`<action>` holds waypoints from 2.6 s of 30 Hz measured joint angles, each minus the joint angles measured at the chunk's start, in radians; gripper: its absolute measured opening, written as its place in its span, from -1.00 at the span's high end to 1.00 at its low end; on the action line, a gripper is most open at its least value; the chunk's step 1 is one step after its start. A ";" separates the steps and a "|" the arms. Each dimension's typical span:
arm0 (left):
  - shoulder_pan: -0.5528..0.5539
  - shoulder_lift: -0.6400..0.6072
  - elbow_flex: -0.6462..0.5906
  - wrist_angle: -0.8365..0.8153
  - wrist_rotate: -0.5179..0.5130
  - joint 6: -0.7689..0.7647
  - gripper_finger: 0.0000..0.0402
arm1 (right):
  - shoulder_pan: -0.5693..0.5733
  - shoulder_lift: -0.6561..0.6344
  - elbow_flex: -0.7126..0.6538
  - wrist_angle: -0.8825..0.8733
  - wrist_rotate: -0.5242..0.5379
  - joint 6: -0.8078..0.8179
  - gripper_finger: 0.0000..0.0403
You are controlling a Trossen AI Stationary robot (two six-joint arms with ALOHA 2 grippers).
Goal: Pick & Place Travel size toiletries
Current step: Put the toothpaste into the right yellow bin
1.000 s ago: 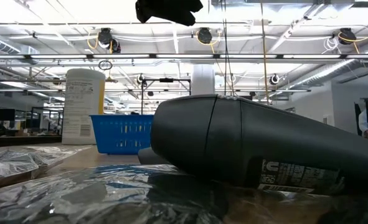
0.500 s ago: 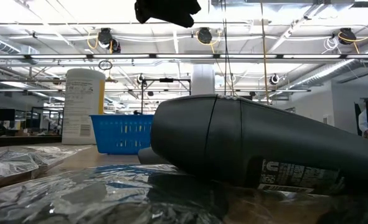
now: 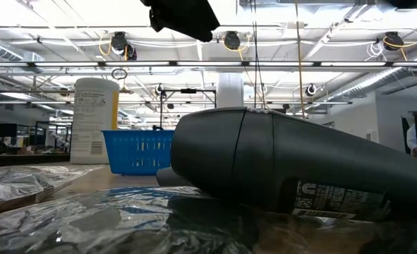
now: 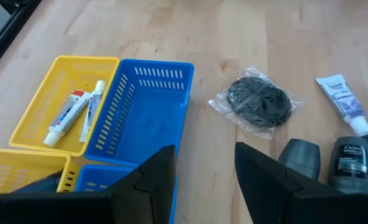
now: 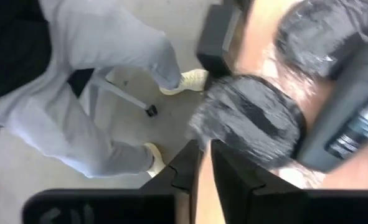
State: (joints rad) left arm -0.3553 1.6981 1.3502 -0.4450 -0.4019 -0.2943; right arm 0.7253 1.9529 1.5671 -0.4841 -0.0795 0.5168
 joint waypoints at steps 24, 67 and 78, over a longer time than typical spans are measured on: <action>0.001 0.000 0.000 0.000 -0.002 0.003 0.20 | -0.044 0.000 -0.231 0.166 0.027 0.046 0.26; 0.003 0.000 0.000 0.000 -0.001 0.021 0.20 | -0.070 -0.021 -0.309 0.251 0.029 0.015 0.30; 0.003 0.000 0.000 0.000 -0.001 0.021 0.20 | -0.069 -0.022 -0.392 0.304 0.068 0.090 0.44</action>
State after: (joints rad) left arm -0.3527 1.6981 1.3502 -0.4450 -0.4030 -0.2729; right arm 0.6567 1.9305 1.1751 -0.1798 -0.0112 0.6063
